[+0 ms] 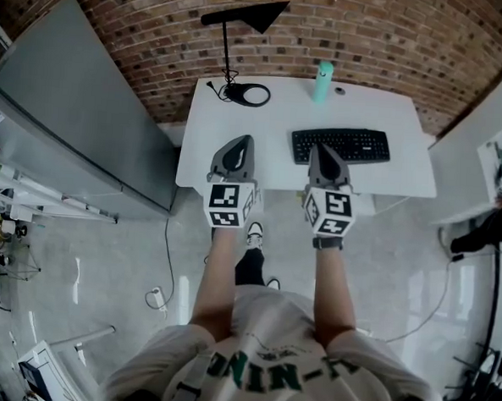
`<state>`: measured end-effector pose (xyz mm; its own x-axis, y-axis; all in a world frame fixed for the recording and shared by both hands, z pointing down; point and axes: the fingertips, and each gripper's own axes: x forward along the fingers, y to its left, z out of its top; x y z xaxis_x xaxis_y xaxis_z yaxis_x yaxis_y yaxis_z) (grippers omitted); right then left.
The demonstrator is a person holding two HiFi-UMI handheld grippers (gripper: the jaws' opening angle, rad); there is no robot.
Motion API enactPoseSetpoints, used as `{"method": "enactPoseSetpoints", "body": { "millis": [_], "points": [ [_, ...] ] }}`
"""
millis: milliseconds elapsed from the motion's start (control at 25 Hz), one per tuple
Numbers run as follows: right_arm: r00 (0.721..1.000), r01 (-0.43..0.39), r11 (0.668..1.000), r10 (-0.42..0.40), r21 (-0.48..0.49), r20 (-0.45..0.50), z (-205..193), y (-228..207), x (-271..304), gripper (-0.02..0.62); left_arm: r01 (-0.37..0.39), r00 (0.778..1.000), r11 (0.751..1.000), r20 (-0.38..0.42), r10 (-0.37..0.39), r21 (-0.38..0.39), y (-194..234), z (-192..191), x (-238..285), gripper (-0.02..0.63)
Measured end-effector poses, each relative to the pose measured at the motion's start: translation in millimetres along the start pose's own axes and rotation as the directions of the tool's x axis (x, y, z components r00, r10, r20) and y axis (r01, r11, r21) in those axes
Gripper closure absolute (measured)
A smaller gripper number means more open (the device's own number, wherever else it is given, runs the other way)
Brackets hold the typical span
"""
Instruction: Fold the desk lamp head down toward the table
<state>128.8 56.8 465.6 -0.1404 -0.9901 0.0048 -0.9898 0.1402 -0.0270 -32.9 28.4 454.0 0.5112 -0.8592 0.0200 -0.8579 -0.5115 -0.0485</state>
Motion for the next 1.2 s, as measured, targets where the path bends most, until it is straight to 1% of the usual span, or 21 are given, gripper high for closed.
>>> {"method": "enactPoseSetpoints", "body": {
  "millis": [80,200,400,520,840,1040,1120,1200],
  "points": [
    [1.000,-0.006,1.000,0.006,-0.009,0.000,-1.4,-2.7,20.3,0.592,0.003,1.000,1.000,0.006,-0.003,-0.005,9.6,-1.7,19.3,0.607],
    [1.000,-0.015,1.000,0.016,-0.028,0.015,8.1,-8.9,60.8,0.592,0.009,1.000,1.000,0.015,-0.009,-0.008,27.5,2.5,54.7,0.607],
    [0.998,-0.042,0.997,0.045,-0.071,0.043,38.4,-6.4,131.9,0.591,0.023,0.998,1.000,0.065,-0.023,0.000,66.2,28.6,112.7,0.607],
    [0.998,-0.042,0.996,0.046,-0.079,0.048,48.5,-10.0,167.9,0.591,0.034,0.996,0.999,0.078,-0.033,-0.002,86.5,37.0,140.7,0.607],
    [0.998,-0.043,0.994,0.048,-0.105,0.043,55.3,-18.9,238.8,0.591,0.093,0.995,0.996,0.042,-0.092,-0.012,116.9,24.0,203.2,0.607],
    [0.998,-0.013,0.993,0.021,-0.115,0.063,65.3,-31.9,271.9,0.589,0.132,0.991,0.991,0.031,-0.132,-0.006,128.3,18.9,226.0,0.607],
    [0.997,-0.018,0.993,0.026,-0.118,0.070,72.7,-37.1,283.8,0.589,0.140,0.990,0.990,0.027,-0.140,-0.014,131.0,15.3,233.6,0.607],
    [0.996,-0.038,0.989,0.049,-0.142,0.076,83.3,-41.3,296.1,0.589,0.150,0.989,0.988,0.016,-0.150,-0.023,131.2,10.7,242.1,0.607]
  ]
}}
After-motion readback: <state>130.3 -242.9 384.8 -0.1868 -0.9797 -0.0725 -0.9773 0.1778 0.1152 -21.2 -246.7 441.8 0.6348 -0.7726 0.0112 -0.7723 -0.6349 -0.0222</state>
